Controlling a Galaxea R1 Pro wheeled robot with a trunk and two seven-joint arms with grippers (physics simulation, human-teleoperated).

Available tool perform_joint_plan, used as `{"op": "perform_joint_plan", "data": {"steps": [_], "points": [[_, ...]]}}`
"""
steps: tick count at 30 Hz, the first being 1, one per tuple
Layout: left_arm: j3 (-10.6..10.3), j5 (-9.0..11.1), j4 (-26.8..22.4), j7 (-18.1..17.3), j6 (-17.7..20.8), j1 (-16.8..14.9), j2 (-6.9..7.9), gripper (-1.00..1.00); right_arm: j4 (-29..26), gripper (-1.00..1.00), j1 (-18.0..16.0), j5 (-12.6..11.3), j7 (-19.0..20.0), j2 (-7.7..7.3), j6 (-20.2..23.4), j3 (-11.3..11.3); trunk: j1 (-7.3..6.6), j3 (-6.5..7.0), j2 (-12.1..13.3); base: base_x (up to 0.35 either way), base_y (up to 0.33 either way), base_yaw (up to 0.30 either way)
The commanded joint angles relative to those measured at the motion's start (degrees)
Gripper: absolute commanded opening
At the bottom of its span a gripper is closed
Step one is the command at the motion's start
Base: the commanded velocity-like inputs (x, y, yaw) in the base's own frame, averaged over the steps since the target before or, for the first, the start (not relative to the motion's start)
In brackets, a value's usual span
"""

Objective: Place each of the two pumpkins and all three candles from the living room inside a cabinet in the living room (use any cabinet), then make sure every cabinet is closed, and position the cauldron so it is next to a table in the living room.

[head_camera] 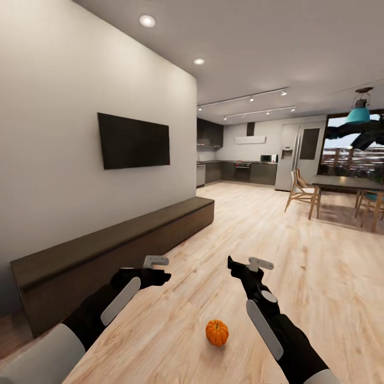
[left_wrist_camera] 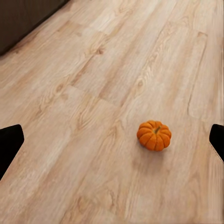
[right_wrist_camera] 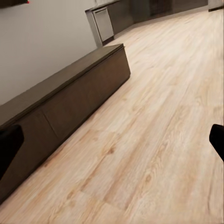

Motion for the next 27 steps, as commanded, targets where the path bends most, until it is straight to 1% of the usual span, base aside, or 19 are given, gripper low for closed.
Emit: {"op": "perform_joint_plan", "data": {"steps": [1,6,11,14,19,24,27], "points": [[-0.2,0.6,-0.1,0.6,0.1,-0.1,0.07,1.0,-0.1,1.0,-0.1,-0.3,-0.5,-0.06,0.2,0.2,-0.23,0.15,0.4,-0.003,0.0,-0.27],[-0.2,0.6,-0.2,0.6,0.1,-0.1,0.07,1.0,0.0,1.0,-0.1,-0.3,-0.5,-0.12,0.2,0.2,-1.33,1.26,2.4,-0.002,0.0,-0.27],[-0.2,0.6,-0.2,0.5,0.1,0.0,0.07,1.0,0.0,1.0,-0.1,-0.3,-0.4,-0.07,0.2,-1.5,-2.43,2.36,4.4,0.0,0.0,-0.27],[-0.2,0.6,-0.2,0.5,0.1,0.0,0.07,1.0,0.0,1.0,-0.1,-0.3,-0.4,-0.07,0.2,-2.1,-3.09,3.02,5.6,0.0,0.0,-0.27],[-0.2,0.6,-0.2,0.5,0.1,0.0,0.07,1.0,0.0,1.0,-0.1,-0.4,-0.4,-0.06,0.3,-2.5,-4.19,4.13,7.6,0.0,0.0,-0.27],[-0.2,0.6,-0.2,0.5,0.1,0.0,0.07,1.0,1.6,1.0,-0.1,-1.8,-0.4,-0.06,0.3,-2.7,-4.19,4.33,7.6,0.0,0.0,-0.27],[-0.2,0.6,-0.3,0.5,0.1,0.0,0.07,1.0,2.5,1.0,-0.2,-2.1,-0.4,-0.08,0.4,-2.7,-4.19,4.46,7.6,0.0,0.0,-0.271]]}}
